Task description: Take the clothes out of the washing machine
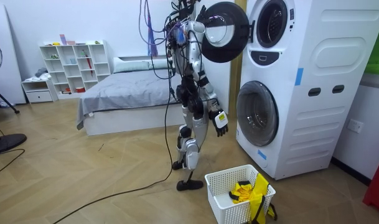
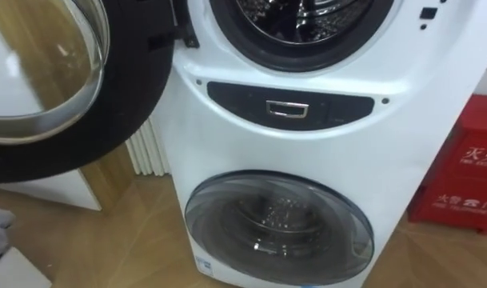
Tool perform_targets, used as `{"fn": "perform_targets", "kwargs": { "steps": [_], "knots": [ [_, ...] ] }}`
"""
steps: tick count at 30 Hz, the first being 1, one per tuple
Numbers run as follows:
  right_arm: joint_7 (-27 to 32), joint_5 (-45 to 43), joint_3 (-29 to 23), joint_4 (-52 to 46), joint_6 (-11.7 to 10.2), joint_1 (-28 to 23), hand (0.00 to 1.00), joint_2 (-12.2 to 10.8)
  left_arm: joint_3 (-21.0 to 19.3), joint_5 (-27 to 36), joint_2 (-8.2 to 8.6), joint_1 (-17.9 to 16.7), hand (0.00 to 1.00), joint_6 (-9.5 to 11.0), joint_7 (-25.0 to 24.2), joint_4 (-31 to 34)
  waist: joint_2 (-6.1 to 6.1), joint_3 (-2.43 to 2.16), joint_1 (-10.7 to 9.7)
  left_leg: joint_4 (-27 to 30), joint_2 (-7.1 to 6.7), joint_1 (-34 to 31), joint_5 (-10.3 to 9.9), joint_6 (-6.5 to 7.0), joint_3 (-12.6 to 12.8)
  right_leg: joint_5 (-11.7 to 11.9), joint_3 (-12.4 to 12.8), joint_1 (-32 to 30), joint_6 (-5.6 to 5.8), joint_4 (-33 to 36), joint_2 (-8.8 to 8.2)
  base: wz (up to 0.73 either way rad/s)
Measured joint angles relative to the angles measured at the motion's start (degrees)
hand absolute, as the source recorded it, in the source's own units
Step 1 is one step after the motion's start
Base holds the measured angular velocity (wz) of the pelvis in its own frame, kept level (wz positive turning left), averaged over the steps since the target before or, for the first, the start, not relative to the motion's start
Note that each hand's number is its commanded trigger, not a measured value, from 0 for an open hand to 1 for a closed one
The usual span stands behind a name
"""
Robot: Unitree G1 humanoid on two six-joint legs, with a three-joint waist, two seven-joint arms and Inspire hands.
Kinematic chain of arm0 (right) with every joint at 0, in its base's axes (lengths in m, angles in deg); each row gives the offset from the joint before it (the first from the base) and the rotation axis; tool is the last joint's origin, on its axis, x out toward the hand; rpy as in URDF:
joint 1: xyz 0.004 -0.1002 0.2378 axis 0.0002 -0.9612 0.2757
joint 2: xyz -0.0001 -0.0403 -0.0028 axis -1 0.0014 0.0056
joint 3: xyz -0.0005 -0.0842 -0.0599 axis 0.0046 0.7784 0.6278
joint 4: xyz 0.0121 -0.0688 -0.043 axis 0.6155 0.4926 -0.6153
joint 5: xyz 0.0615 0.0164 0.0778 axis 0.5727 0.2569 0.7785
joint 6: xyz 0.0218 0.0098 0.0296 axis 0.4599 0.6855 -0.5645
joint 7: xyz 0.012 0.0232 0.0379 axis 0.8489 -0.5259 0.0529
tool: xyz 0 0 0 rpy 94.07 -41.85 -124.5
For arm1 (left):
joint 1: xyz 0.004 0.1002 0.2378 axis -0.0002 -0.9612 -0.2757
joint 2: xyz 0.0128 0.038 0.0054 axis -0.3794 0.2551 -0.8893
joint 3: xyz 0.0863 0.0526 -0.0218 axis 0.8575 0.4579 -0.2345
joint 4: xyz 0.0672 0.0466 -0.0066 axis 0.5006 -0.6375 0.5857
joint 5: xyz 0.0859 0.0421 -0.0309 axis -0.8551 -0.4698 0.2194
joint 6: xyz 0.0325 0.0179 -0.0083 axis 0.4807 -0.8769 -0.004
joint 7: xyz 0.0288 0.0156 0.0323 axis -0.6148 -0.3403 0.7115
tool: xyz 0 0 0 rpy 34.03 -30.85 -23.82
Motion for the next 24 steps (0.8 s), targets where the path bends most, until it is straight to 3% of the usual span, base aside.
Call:
{"fn": "perform_targets", "kwargs": {
  "steps": [3,7,9,10,16,18,24],
  "knots": [
    [-0.65,0.38,1.31,1.58,-0.22,1.41,0.00,-0.01,2.08,0.30,2.53,-2.86,0.00,3.68,-1.97,0.15,-0.12,0.11,-0.14,0.06,0.00,0.32,0.07,0.10,-0.18,0.01,-0.67,0.75,0.02,0.04,-0.02,0.14],
    [-1.34,0.91,2.72,2.50,-0.48,2.81,0.00,0.04,5.73,0.27,3.97,-6.71,0.00,8.02,-3.77,0.43,-0.12,-0.03,-0.12,0.19,-0.14,0.23,0.29,0.19,-0.63,0.01,-0.91,0.86,0.02,0.31,-0.12,0.10],
    [-1.83,0.98,4.33,2.51,-0.56,3.49,0.00,0.00,8.58,0.12,5.10,-9.50,0.00,11.95,-5.71,0.02,0.04,0.04,-0.19,0.23,-0.17,0.30,0.57,0.17,-0.92,-0.01,-1.87,0.89,0.05,0.94,-0.23,0.09],
    [-2.01,1.22,4.73,3.27,-0.74,3.92,0.00,-0.05,10.80,0.13,5.27,-10.78,0.00,14.02,-6.39,-0.45,-0.11,-0.01,-0.20,0.17,-0.35,0.36,0.74,0.16,-1.41,-0.04,-2.37,1.13,0.09,0.93,-0.31,0.16],
    [-2.34,1.90,4.83,6.36,-1.62,6.84,0.00,-0.03,17.76,0.21,5.56,-13.83,0.00,17.69,-10.53,-0.71,-0.59,0.14,-0.77,0.10,-0.83,0.09,1.99,0.27,-1.76,-0.16,-2.71,1.16,0.29,0.89,-0.75,0.08],
    [-2.56,1.71,4.69,6.67,-2.24,7.39,0.00,-0.03,20.84,0.07,5.46,-15.90,0.00,19.85,-12.40,-0.86,-1.01,0.35,-1.79,0.26,-0.85,-0.15,2.35,0.19,-1.61,-0.64,-2.66,0.93,0.99,0.84,-0.82,0.08],
    [-2.39,3.47,4.55,6.69,-3.77,7.26,0.00,0.01,28.84,-2.49,4.93,-15.77,0.00,24.19,-15.78,-2.00,-1.82,0.50,-3.44,1.51,-0.77,-1.62,2.35,0.14,-1.22,-0.29,-1.24,-0.39,0.87,1.17,-0.51,-0.03]
  ]
}}
